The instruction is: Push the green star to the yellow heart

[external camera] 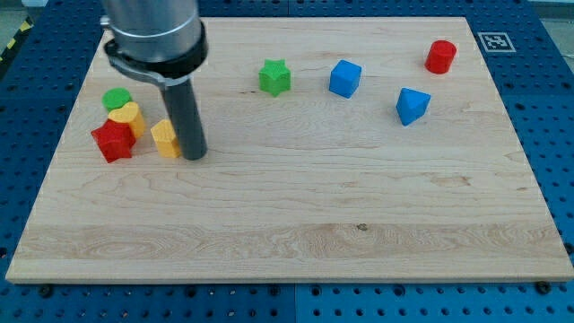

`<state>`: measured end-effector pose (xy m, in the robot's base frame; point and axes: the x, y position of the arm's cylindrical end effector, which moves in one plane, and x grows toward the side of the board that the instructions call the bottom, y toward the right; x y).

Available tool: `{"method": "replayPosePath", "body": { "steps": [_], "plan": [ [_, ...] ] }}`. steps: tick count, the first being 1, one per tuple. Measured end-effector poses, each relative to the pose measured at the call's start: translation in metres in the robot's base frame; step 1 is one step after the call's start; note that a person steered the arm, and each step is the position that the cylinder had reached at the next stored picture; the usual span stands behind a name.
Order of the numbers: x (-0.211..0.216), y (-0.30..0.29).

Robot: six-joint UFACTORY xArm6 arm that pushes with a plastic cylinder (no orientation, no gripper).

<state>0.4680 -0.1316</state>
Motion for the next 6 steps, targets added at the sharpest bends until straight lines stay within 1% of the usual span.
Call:
{"method": "replayPosePath", "body": {
  "steps": [1,2,3,4,5,6],
  "plan": [
    [0.000,-0.004],
    [0.000,0.034],
    [-0.016,0.085],
    [-0.048,0.121],
    [-0.074,0.138],
    [-0.096,0.135]
  ]
}}
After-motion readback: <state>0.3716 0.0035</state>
